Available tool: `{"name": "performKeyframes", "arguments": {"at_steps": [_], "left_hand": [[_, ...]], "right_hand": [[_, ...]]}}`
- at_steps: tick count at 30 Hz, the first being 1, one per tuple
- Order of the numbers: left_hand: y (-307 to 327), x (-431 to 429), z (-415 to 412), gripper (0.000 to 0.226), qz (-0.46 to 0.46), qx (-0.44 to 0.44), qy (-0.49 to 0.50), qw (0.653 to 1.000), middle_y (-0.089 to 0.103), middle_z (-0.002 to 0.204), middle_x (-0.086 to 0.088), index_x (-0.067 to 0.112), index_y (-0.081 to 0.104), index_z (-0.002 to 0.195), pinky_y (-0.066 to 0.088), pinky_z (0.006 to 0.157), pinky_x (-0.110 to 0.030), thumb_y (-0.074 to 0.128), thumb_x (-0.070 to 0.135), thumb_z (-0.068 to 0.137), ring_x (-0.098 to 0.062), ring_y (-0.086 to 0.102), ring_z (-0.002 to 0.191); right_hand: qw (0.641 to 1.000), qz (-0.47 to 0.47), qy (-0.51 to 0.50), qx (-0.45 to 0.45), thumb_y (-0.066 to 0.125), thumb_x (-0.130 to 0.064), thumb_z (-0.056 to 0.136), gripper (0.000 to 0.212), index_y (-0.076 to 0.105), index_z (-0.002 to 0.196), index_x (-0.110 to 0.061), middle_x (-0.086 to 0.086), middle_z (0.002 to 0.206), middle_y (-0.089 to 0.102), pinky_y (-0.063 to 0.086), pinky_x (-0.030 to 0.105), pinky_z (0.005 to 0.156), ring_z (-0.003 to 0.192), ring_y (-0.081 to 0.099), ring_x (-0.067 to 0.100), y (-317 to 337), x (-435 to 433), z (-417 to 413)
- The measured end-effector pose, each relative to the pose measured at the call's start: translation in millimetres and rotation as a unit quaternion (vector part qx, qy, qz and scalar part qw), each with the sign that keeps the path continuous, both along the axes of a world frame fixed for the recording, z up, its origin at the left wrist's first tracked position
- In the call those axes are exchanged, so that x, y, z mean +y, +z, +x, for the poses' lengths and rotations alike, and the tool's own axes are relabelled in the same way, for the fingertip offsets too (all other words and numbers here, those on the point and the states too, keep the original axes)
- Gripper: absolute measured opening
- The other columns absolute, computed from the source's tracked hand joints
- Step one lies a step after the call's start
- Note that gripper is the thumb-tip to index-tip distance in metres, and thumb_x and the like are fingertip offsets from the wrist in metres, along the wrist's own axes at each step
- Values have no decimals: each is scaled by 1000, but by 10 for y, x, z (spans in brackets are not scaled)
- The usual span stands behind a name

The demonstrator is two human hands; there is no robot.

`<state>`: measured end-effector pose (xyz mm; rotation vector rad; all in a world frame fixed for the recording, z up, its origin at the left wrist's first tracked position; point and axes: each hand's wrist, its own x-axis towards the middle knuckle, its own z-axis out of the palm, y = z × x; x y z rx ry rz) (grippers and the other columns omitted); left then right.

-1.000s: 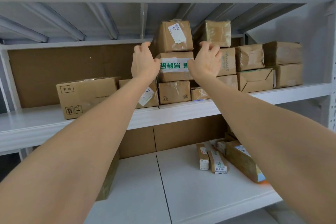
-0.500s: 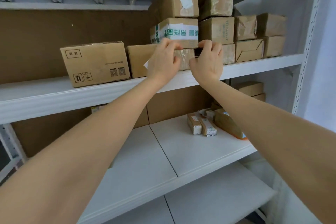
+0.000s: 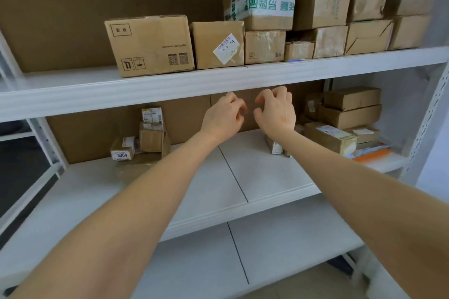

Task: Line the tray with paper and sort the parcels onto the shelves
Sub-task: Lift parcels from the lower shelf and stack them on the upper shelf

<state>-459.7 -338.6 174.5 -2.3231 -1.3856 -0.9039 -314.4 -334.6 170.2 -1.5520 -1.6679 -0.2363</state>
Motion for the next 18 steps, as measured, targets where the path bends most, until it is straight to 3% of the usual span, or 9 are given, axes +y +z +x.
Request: {"name": "performKeyframes", "arguments": {"at_steps": [3, 8, 13, 18], "left_hand": [[-199, -15, -165, 21, -80, -10, 59, 995, 51, 117, -2, 20, 64, 108, 48, 77, -34, 51, 17, 91, -20, 53, 104], [-420, -98, -479, 19, -131, -22, 129, 983, 50, 118, -2, 21, 66, 105, 43, 73, -30, 51, 20, 93, -20, 53, 103], [-572, -78, -818, 26, -186, -50, 195, 962, 47, 124, -6, 20, 60, 119, 48, 87, -37, 53, 26, 94, -24, 51, 111], [-747, 72, -1186, 38, -228, -89, 248, 937, 43, 134, -10, 19, 50, 130, 43, 96, -40, 55, 28, 94, -28, 45, 124]], "right_hand": [[999, -39, 16, -5, 58, -20, 91, 23, 58, 114, -20, 8, 129, 43, 44, 32, 86, 118, 40, 26, -175, 25, -96], [993, -106, 41, -22, 57, -20, 91, 28, 56, 119, -20, 9, 130, 40, 43, 34, 84, 119, 37, 28, -349, 78, -291], [988, -137, 66, -11, 57, -17, 91, 34, 49, 125, -17, 11, 130, 38, 43, 35, 85, 118, 37, 29, -457, 151, -627], [978, -190, 82, 10, 58, -15, 89, 45, 40, 130, -12, 12, 131, 34, 38, 32, 78, 117, 37, 31, -636, 351, -1061]]}}
